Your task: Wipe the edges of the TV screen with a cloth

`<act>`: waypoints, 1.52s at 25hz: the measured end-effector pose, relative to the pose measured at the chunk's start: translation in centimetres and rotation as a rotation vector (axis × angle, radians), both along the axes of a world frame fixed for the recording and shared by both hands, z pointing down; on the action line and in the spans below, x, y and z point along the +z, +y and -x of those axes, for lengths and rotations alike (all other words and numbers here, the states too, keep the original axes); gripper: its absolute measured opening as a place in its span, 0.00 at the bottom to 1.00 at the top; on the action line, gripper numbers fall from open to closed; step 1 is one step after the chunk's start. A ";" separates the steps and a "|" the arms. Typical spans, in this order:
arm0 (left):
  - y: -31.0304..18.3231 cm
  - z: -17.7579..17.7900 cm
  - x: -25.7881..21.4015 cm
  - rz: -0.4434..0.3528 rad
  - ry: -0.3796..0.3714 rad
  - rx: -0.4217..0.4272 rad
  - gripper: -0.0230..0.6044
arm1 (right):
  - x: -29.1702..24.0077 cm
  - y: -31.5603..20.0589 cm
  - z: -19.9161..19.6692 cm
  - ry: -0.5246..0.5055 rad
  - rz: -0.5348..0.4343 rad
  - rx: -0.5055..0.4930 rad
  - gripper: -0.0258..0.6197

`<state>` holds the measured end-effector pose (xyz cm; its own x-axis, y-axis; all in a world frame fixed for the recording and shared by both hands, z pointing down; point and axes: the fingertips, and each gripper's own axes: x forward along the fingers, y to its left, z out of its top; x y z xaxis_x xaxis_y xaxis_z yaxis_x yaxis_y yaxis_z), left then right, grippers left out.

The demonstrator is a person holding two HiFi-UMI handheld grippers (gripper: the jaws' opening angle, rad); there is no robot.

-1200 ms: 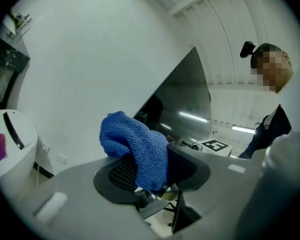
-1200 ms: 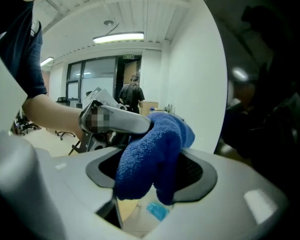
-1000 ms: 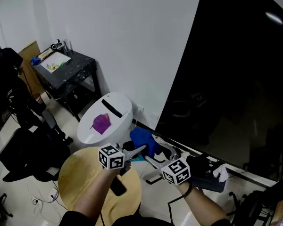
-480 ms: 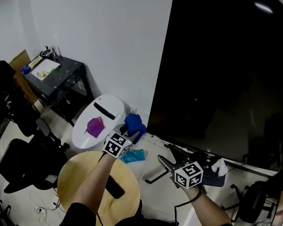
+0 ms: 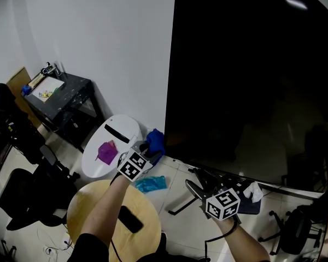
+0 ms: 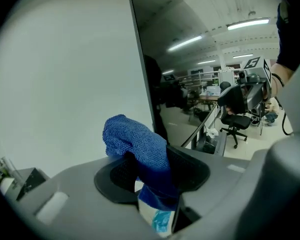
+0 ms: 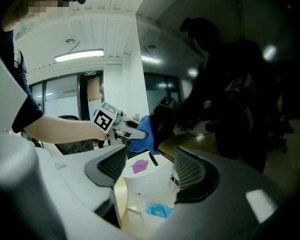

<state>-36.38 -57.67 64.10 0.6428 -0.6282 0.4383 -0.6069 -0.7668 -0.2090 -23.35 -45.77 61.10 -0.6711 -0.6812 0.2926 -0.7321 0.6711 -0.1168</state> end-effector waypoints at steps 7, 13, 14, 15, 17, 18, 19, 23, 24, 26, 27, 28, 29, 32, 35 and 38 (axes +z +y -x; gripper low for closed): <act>-0.1 -0.3 -5.4 -0.095 -0.042 0.043 0.28 | -5.1 0.0 -0.1 -0.002 -0.106 -0.019 0.52; -0.4 -0.3 -11.6 -0.180 -0.056 0.054 0.27 | -9.3 0.5 -0.5 -0.006 -0.176 -0.038 0.52; -0.4 -0.3 -12.6 -0.193 -0.051 0.051 0.27 | -9.9 0.6 -0.6 -0.007 -0.184 -0.038 0.52; -0.4 -0.2 -13.6 -0.203 -0.045 0.048 0.27 | -10.5 0.7 -0.8 -0.008 -0.192 -0.037 0.52; -0.3 -0.1 -15.6 -0.215 -0.030 0.044 0.26 | -11.7 0.9 -1.0 -0.013 -0.206 -0.038 0.52; -0.2 0.0 -16.7 -0.224 -0.020 0.043 0.26 | -12.5 1.0 -1.1 -0.014 -0.216 -0.040 0.52; -0.1 0.1 -18.0 -0.238 -0.006 0.041 0.26 | -13.4 1.1 -1.2 -0.014 -0.230 -0.042 0.52; 0.0 0.4 -23.5 -0.306 0.041 0.036 0.26 | -17.3 1.6 -1.4 -0.006 -0.300 -0.057 0.52; 0.0 0.4 -24.8 -0.319 0.032 0.040 0.26 | -18.4 1.8 -1.4 -0.010 -0.314 -0.061 0.52; 0.2 0.4 -27.2 -0.355 -0.020 0.058 0.26 | -20.4 2.3 -1.5 -0.029 -0.334 -0.071 0.52; 0.3 0.4 -28.5 -0.378 -0.053 0.068 0.26 | -21.4 2.6 -1.5 -0.039 -0.342 -0.074 0.52; 0.3 0.4 -29.9 -0.402 -0.080 0.076 0.26 | -22.3 2.9 -1.6 -0.046 -0.353 -0.077 0.52; 0.4 0.4 -31.4 -0.428 -0.100 0.080 0.26 | -23.1 3.1 -1.6 -0.048 -0.365 -0.079 0.52; 0.4 0.4 -35.9 -0.493 -0.134 0.078 0.26 | -26.0 3.4 -1.9 -0.020 -0.425 -0.086 0.52; 0.6 0.5 -39.4 -0.515 -0.141 0.071 0.26 | -29.2 3.5 -2.5 -0.007 -0.479 -0.093 0.51; 0.7 0.4 -43.0 -0.532 -0.118 0.076 0.26 | -33.1 3.5 -3.0 -0.035 -0.519 -0.091 0.49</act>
<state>-36.76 -56.99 21.11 0.6607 -0.7366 0.1445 -0.5029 -0.5772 -0.6434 -20.30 -42.30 28.04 -0.7374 -0.6692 -0.0915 -0.6700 0.7076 0.2246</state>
